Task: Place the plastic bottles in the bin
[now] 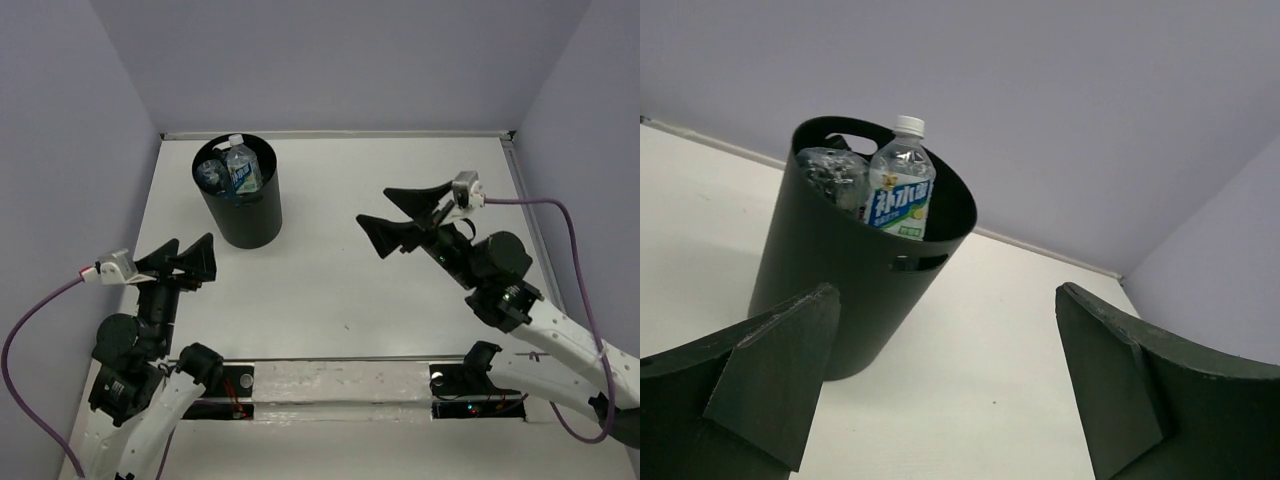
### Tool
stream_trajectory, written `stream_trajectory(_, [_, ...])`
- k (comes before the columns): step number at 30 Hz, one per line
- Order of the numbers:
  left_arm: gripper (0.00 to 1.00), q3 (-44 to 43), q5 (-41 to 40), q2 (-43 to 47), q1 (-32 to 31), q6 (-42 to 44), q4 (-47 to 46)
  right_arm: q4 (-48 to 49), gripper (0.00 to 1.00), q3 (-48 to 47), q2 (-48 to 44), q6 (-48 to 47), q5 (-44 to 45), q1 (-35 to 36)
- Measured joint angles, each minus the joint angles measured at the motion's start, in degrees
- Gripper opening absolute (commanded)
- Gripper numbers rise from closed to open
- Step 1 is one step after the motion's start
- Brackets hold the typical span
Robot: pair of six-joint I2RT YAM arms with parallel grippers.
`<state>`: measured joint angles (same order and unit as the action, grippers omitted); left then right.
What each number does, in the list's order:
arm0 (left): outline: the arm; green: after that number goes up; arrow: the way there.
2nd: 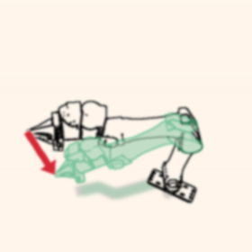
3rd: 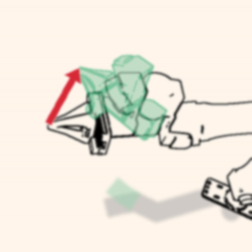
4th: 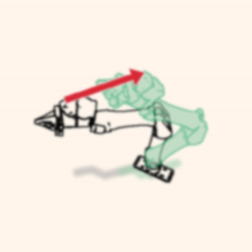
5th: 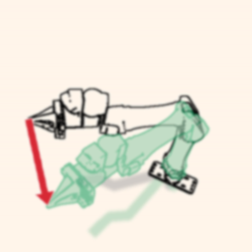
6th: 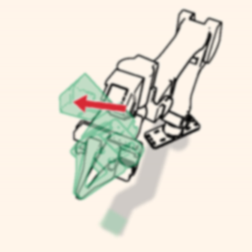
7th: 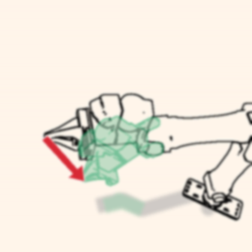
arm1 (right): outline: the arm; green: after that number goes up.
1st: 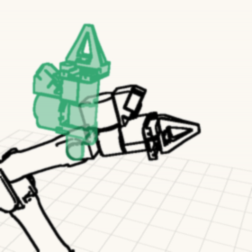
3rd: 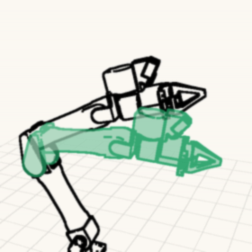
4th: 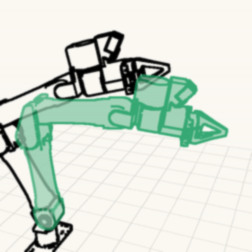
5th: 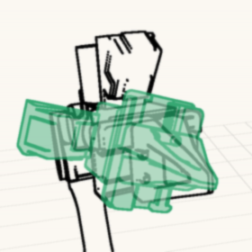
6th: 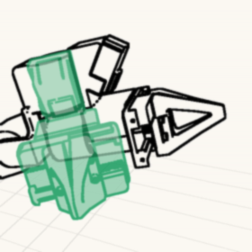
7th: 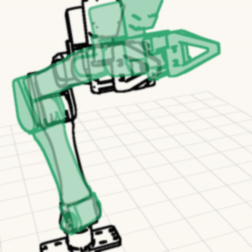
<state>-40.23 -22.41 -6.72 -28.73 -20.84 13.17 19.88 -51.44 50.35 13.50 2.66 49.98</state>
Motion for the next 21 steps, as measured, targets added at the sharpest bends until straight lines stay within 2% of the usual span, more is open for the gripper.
stream_trajectory(5, [0.99, -1.18, 5.14, -5.05, 0.00, -0.90, -3.39, -6.12, 1.00, 10.73, -17.66, 3.26, 4.28, 0.00])
stream_trajectory(10, [0.99, -1.88, 9.22, -9.94, 0.00, -2.54, -7.39, -8.85, 1.00, 15.34, -27.74, 4.07, 7.28, 0.00])
stream_trajectory(15, [0.99, -1.01, 9.77, -10.58, 0.00, -2.32, -10.43, -10.91, 1.00, 18.03, -28.59, 3.65, 10.01, 0.00])
stream_trajectory(21, [0.99, -0.02, 9.73, -10.58, 0.00, -0.81, -12.74, -10.84, 1.00, 18.21, -23.10, 1.05, 13.79, 0.00])
